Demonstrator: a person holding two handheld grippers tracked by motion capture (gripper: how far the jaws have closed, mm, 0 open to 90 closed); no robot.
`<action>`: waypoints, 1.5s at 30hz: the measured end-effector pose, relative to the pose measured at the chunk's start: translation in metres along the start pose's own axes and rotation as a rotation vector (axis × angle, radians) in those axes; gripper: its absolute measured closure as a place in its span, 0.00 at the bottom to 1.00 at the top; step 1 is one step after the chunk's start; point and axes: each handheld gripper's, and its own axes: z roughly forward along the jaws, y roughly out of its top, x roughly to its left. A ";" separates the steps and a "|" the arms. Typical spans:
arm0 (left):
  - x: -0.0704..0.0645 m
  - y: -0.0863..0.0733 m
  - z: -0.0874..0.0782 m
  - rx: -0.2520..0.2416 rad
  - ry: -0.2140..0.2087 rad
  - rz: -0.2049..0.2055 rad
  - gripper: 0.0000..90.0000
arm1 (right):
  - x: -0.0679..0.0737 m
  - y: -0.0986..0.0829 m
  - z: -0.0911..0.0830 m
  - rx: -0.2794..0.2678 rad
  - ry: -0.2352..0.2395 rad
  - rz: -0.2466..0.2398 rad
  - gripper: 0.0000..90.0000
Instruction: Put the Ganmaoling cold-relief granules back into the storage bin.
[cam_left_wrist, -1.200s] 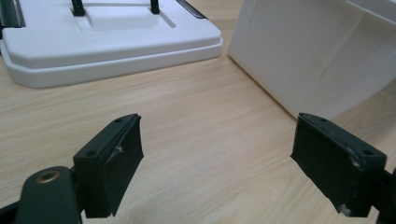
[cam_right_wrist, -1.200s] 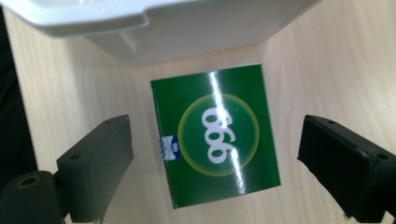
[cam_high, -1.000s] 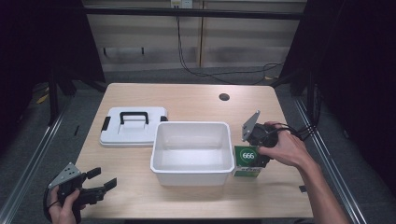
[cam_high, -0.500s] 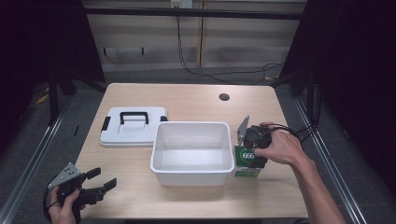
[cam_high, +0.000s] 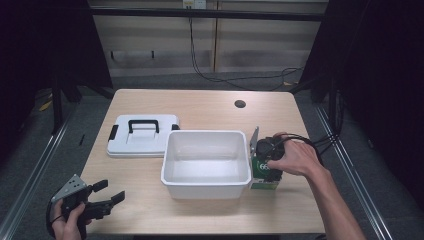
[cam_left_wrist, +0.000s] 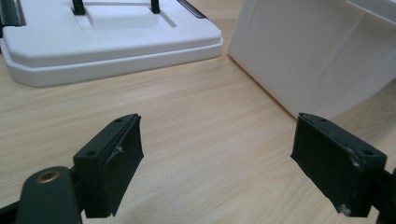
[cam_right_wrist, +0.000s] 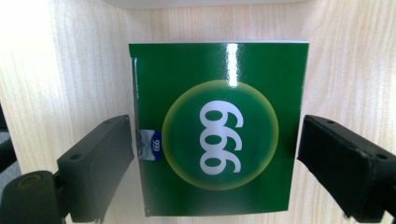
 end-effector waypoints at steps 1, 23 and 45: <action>0.000 0.000 0.000 0.002 0.001 0.000 0.18 | 0.000 0.000 0.001 0.004 0.000 -0.007 0.12; -0.001 0.000 0.000 -0.007 0.003 -0.008 0.18 | -0.001 0.005 0.014 0.040 0.000 -0.028 0.16; 0.000 0.000 0.000 0.005 0.002 -0.001 0.18 | -0.003 0.002 -0.003 0.044 0.022 -0.016 0.18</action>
